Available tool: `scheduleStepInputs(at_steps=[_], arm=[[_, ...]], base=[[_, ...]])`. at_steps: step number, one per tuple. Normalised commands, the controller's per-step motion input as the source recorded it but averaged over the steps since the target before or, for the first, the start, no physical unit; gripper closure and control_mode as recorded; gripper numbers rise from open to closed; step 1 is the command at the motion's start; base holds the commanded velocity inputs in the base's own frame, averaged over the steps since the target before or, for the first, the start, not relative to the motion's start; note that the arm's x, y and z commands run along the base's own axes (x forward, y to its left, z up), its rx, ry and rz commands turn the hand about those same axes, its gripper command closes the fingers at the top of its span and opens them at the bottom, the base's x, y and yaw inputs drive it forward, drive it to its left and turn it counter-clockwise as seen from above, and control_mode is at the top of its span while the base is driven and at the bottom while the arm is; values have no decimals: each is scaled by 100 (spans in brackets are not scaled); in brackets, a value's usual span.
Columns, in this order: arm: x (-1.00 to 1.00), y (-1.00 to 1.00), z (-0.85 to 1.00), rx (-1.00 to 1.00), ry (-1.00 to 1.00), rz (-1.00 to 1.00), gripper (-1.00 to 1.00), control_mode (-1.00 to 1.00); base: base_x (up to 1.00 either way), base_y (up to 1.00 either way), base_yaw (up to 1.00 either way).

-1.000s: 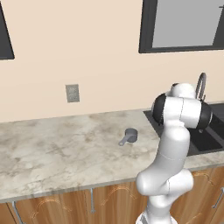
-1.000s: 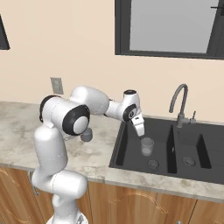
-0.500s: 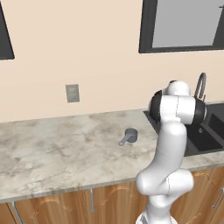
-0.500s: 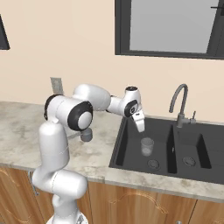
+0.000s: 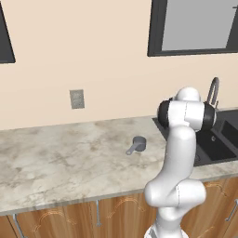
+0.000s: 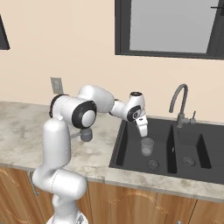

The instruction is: Move any existing items from the left basin to the right basin for drying. Then move the measuring cup from the counter to the left basin of the sink for washing.

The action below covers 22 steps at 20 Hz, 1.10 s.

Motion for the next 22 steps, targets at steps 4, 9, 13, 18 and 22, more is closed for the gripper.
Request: scheduleStepInputs(at_steps=[4, 9, 13, 18, 22], arm=[[-9, -46, -19, 0, 0, -2, -100, -100], [-1, -27, -19, 0, 0, -1, -100, -100], [0, -3, -25, 0, 0, 0, -100, -100], [0, -6, -27, 0, -1, 0, -100, -100], [0, -1, -30, 0, -1, 0, -100, -100]], base=[[0, 0, 0], [0, 0, 0], [0, 0, 0], [0, 0, 0], [0, 0, 0]])
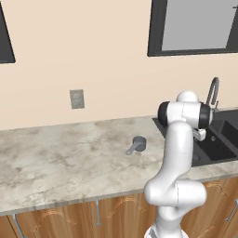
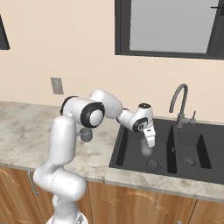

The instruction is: Move any existing items from the left basin to the right basin for drying. Then move the measuring cup from the counter to the left basin of the sink for washing.

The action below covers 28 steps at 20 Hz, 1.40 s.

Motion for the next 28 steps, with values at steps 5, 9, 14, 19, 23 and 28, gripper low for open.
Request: scheduleStepInputs(at_steps=[5, 9, 14, 19, 23, 28], arm=[[-1, -5, -17, 0, 0, 0, -100, -100], [0, -1, -14, 0, 1, 0, -100, -100], [0, -3, -18, 1, 0, 0, -100, -100], [2, -2, -17, 2, 0, 0, -100, -100], [20, -4, -8, 3, 2, 0, -100, -100], [24, -8, -7, 1, 3, 0, -100, -100]], base=[[0, 0, 0], [0, 0, 0], [0, 0, 0], [0, 0, 0], [0, 0, 0], [0, 0, 0]])
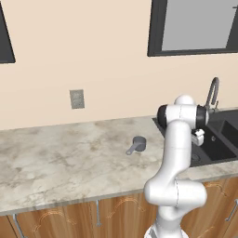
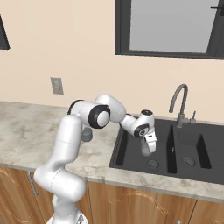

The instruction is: Move any existing items from the left basin to the right basin for drying. Then move the measuring cup from the counter to the left basin of the sink for washing.

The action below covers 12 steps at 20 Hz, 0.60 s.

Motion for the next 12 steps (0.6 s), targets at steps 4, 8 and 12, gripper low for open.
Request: scheduleStepInputs(at_steps=[4, 8, 12], arm=[[14, -8, -15, 1, 3, 0, -100, -100], [16, -2, -19, 0, 2, 0, -100, -100], [15, -1, -21, 1, 2, 0, -100, -100]], base=[[0, 0, 0], [0, 0, 0], [0, 0, 0]])
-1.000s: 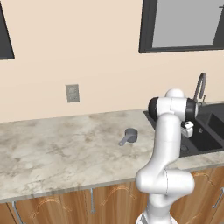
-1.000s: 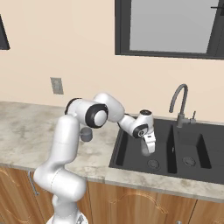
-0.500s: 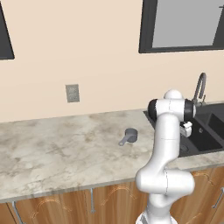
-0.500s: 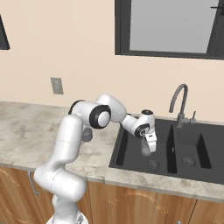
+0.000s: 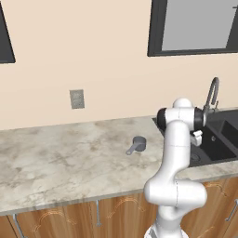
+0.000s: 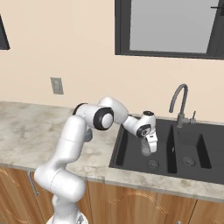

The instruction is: Move any existing items from the left basin to the right basin for drying. Then move the measuring cup from the counter to the left basin of the sink for washing.

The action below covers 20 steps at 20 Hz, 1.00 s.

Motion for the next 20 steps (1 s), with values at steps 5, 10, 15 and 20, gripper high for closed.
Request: scheduleStepInputs(at_steps=[5, 10, 15, 20], arm=[[12, -2, -20, 1, 2, 0, -100, -100], [3, -3, -19, 2, 1, 0, -100, -100], [0, 0, -22, 3, 0, 0, -100, -100], [0, 0, -22, 0, 1, 0, 100, -100]], base=[[0, 0, 0], [0, 0, 0], [0, 0, 0], [0, 0, 0]])
